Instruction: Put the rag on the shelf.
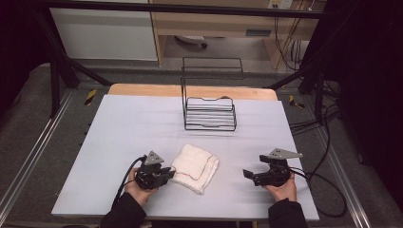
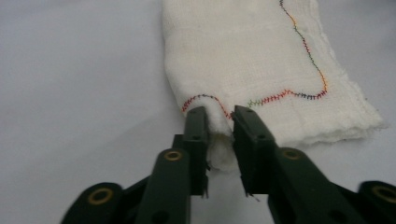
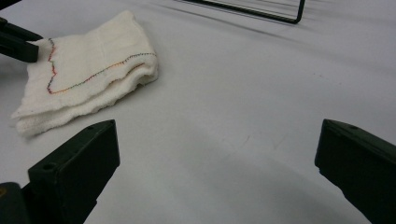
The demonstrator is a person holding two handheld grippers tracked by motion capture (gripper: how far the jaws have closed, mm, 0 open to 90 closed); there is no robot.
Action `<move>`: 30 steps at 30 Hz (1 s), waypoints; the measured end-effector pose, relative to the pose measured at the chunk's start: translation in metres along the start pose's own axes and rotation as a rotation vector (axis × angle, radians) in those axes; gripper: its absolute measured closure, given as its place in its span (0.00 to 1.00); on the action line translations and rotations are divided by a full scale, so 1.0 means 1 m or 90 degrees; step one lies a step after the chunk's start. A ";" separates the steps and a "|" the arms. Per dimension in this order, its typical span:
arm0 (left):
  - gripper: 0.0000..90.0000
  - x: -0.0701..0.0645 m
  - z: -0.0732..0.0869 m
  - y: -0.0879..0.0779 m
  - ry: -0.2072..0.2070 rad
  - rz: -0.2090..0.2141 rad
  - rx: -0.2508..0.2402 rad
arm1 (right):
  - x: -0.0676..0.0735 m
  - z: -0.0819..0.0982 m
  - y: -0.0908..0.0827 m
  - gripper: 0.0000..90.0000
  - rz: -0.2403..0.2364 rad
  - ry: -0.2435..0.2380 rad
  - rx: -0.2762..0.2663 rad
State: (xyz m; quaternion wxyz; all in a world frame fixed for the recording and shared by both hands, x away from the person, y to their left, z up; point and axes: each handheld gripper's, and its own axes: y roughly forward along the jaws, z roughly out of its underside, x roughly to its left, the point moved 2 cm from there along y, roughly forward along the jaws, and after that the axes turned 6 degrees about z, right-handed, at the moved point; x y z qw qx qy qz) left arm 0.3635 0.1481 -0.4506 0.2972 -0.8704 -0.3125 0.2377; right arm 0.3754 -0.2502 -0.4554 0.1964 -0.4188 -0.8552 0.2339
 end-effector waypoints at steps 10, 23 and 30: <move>0.42 0.029 -0.035 -0.006 0.009 -0.004 -0.023 | 0.000 0.000 0.000 0.01 0.000 0.001 0.000; 0.23 0.043 -0.059 0.030 0.012 -0.004 -0.006 | 0.000 0.000 0.001 0.01 -0.002 0.001 0.005; 0.29 0.045 -0.068 0.049 0.011 -0.004 0.010 | 0.001 0.000 0.001 0.01 -0.003 0.002 0.004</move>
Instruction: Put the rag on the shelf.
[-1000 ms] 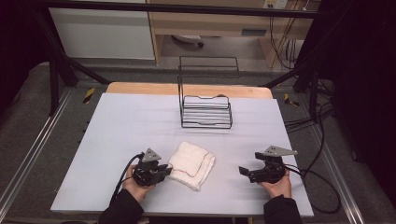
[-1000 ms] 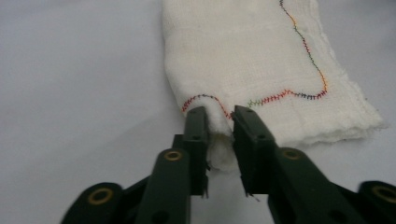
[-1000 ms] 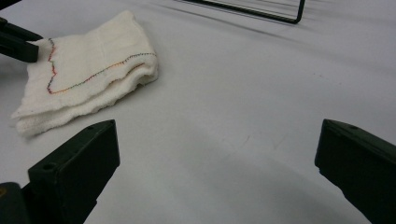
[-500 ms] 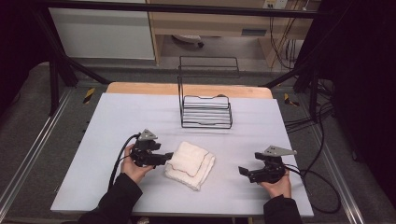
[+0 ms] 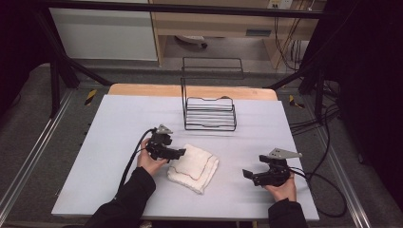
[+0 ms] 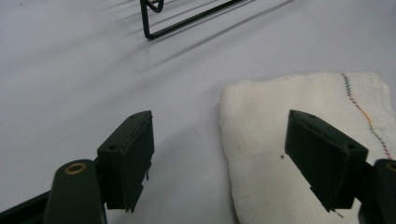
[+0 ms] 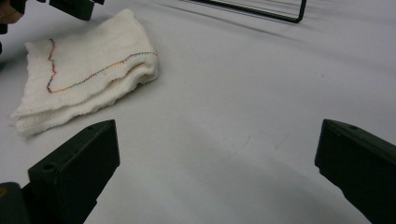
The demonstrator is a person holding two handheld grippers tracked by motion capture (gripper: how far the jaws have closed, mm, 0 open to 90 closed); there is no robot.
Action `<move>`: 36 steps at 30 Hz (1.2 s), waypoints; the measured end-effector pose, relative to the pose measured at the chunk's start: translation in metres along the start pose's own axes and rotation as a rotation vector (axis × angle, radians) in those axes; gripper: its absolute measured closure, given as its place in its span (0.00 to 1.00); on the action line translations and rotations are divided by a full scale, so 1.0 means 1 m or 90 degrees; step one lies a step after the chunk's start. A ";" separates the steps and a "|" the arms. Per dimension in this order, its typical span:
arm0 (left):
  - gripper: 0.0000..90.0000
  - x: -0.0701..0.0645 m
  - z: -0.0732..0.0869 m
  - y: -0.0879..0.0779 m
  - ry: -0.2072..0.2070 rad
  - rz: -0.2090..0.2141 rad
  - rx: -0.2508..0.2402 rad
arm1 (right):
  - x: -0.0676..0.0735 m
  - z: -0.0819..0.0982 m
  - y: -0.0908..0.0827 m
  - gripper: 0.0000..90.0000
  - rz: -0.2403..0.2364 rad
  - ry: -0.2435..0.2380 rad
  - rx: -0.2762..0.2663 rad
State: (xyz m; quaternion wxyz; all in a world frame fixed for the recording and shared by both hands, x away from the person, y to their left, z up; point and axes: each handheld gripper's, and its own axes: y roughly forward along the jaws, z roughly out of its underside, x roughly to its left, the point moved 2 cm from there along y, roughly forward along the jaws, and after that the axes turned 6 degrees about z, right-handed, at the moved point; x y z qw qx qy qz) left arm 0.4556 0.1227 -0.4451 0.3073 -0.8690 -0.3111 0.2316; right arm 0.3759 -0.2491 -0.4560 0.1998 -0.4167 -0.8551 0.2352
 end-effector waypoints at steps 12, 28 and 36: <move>0.58 -0.002 -0.007 0.023 -0.018 0.026 0.028 | 0.000 0.000 0.001 0.01 -0.002 -0.001 -0.002; 0.85 -0.005 -0.007 0.030 -0.023 0.050 0.033 | 0.004 -0.003 0.004 0.01 0.001 0.001 0.002; 0.89 -0.010 -0.005 0.030 0.003 0.029 0.029 | 0.018 -0.012 0.014 0.01 0.003 -0.009 0.000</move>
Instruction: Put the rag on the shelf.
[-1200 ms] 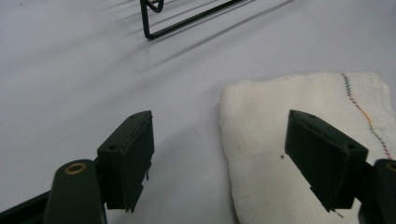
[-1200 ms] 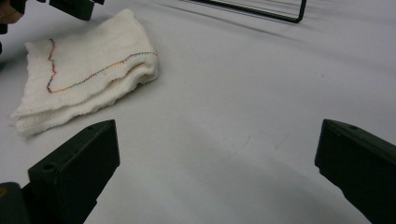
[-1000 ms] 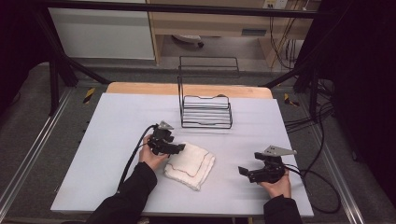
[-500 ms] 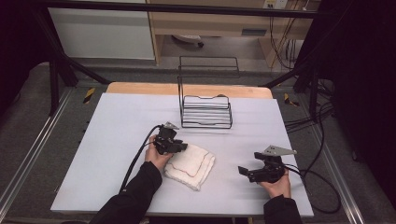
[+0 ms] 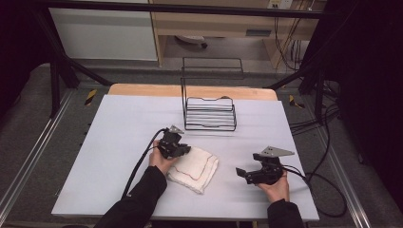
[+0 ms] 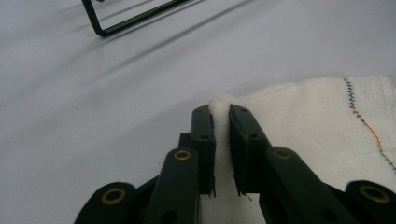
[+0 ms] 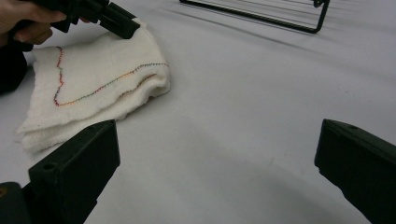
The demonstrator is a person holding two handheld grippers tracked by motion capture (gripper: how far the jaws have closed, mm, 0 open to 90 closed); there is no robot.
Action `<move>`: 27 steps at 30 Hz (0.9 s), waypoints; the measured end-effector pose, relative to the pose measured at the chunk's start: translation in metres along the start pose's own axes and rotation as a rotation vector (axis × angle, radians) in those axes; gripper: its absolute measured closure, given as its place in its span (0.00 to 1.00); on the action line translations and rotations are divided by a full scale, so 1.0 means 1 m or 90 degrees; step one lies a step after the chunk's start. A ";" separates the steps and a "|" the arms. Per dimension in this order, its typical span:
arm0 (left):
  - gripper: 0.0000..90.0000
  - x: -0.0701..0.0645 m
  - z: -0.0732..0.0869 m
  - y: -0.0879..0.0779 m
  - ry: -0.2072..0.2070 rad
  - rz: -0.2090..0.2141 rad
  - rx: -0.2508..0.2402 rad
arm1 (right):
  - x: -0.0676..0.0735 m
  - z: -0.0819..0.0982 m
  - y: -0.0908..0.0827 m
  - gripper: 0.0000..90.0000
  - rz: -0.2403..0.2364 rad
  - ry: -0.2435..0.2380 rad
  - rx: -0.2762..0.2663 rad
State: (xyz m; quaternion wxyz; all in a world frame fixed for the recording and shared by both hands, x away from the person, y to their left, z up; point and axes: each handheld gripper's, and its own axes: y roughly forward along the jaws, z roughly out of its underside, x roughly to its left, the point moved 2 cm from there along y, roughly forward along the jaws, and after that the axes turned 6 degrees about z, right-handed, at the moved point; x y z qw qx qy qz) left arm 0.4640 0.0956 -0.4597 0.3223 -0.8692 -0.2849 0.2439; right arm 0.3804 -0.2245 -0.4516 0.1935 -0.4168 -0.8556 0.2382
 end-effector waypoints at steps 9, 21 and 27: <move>0.90 -0.001 0.003 0.000 0.006 -0.002 -0.014 | 0.016 -0.012 0.018 0.01 0.005 0.004 0.009; 0.89 0.000 0.003 0.001 0.014 0.003 -0.015 | 0.034 -0.030 0.043 0.07 0.041 0.008 0.009; 0.89 0.000 0.004 0.001 0.014 0.001 -0.016 | 0.044 -0.034 0.061 0.12 0.042 0.011 0.028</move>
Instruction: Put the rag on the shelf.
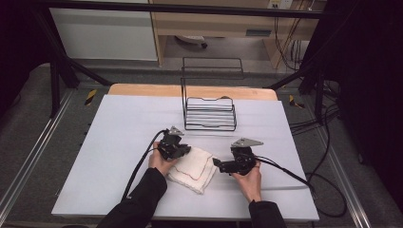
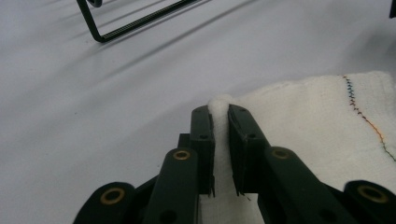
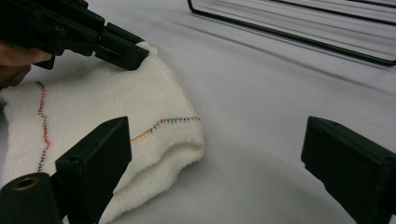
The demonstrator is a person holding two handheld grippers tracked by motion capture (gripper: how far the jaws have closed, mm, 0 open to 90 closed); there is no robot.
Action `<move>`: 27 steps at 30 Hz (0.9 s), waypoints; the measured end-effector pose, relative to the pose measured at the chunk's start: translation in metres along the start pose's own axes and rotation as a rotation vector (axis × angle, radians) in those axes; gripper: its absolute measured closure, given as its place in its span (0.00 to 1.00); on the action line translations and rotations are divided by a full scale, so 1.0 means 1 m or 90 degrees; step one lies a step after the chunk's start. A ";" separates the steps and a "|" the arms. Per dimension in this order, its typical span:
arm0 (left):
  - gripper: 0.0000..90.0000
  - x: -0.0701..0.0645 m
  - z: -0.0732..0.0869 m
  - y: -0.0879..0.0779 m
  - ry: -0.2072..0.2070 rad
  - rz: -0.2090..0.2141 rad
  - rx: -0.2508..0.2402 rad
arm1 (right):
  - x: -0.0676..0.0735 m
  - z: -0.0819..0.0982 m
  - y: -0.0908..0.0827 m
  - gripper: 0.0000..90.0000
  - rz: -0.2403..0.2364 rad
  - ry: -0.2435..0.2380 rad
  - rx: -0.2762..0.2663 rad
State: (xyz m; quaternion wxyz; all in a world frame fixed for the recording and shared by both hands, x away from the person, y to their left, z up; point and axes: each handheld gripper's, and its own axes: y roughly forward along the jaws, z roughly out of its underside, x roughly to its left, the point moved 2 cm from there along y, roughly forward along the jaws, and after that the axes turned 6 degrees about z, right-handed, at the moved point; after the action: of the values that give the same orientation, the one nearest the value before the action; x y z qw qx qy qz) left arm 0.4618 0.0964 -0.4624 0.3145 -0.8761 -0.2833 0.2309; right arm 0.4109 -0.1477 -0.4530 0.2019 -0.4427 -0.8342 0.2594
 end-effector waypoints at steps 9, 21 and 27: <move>0.89 0.000 0.000 0.000 0.010 -0.001 0.000 | 0.010 0.000 0.019 0.31 0.006 0.009 0.025; 0.89 0.000 0.000 0.000 0.016 0.000 -0.001 | 0.013 0.005 0.024 0.49 -0.001 0.017 0.040; 0.89 0.001 0.001 0.000 0.007 0.004 -0.006 | 0.017 0.006 0.023 0.61 -0.016 0.032 0.047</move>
State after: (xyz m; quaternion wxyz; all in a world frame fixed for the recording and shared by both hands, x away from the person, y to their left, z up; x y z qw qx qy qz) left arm 0.4617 0.0972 -0.4632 0.3111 -0.8798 -0.2797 0.2259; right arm 0.4130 -0.1245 -0.4697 0.2422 -0.4307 -0.8242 0.2764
